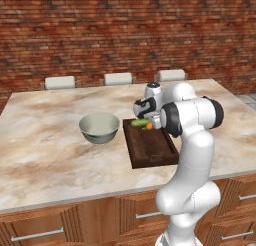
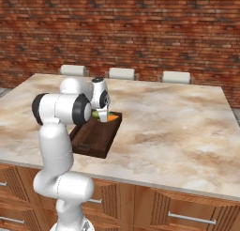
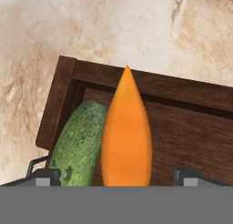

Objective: Place the two vegetables and bowl onto the tray for setting up a vegetable dip station.

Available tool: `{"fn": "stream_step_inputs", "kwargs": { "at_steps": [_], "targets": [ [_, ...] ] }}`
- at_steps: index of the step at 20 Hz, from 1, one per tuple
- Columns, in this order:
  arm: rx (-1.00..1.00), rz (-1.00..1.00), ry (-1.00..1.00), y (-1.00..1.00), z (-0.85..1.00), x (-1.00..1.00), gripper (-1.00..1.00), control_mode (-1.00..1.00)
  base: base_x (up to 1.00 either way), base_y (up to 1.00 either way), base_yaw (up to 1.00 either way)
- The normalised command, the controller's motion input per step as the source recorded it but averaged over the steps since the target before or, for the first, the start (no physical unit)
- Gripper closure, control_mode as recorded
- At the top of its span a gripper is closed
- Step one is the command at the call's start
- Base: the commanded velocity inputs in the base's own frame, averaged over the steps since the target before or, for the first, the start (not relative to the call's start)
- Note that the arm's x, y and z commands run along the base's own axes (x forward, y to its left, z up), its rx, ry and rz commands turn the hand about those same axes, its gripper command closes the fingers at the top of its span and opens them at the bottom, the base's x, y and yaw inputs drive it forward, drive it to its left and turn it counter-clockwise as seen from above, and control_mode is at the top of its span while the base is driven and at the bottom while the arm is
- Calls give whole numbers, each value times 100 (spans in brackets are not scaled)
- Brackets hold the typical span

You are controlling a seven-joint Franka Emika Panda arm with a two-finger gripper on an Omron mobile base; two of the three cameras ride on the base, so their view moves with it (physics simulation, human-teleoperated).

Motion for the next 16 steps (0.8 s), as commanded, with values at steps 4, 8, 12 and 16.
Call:
{"fn": "stream_step_inputs", "kwargs": {
  "at_steps": [4,8,12,16],
  "targets": [
    [0,0,0,0,34,-4,-100,-100,0,0,0],
    [0,0,0,0,52,-4,-100,-100,0,0,0],
    [0,5,3,0,52,-11,-100,-100,0,0,0],
    [0,10,5,3,43,-17,-100,-100,0,0,0]
  ]
}}
